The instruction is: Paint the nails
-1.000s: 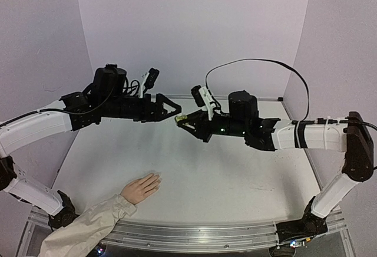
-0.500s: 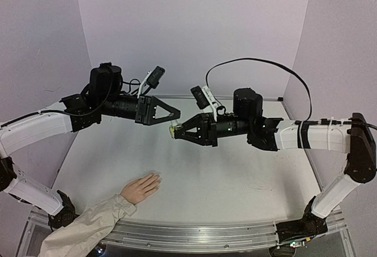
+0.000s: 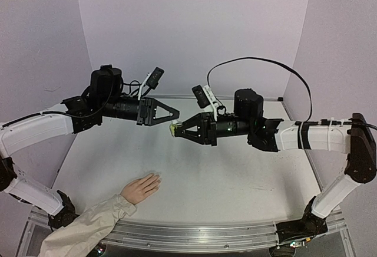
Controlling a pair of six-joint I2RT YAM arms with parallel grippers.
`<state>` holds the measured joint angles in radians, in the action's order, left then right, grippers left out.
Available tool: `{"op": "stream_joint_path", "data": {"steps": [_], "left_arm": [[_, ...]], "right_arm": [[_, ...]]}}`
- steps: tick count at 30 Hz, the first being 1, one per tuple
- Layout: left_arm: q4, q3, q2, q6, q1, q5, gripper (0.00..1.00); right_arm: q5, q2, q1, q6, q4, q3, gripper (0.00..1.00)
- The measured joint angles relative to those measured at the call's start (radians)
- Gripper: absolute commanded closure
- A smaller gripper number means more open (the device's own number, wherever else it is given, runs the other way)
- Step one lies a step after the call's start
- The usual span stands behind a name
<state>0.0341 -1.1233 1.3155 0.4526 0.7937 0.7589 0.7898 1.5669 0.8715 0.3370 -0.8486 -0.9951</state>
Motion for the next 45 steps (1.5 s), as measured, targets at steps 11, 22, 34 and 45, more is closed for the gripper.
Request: {"op": "stream_joint_path", "data": {"steps": [11,22,34,45], "left_arm": [[0.241,-0.110,0.089,0.046,0.019,-0.531,1.00],[0.324,-0.144,0.133,0.104,0.018,-0.599,0.53],[0.140,-0.018,0.044,0.074,-0.019,-0.257,0.35],[-0.015,-0.010,0.037,0.072,-0.020,-0.005,0.55]], "right_arm": [[-0.920,0.125,0.185,-0.346,0.106,-0.097,1.00],[-1.081,0.208,0.222,-0.467,0.042,-0.110,1.00],[-0.259,0.020,-0.061,-0.087,0.018,0.022,1.00],[0.126,0.013,-0.057,0.095,-0.090,0.021,1.00]]}}
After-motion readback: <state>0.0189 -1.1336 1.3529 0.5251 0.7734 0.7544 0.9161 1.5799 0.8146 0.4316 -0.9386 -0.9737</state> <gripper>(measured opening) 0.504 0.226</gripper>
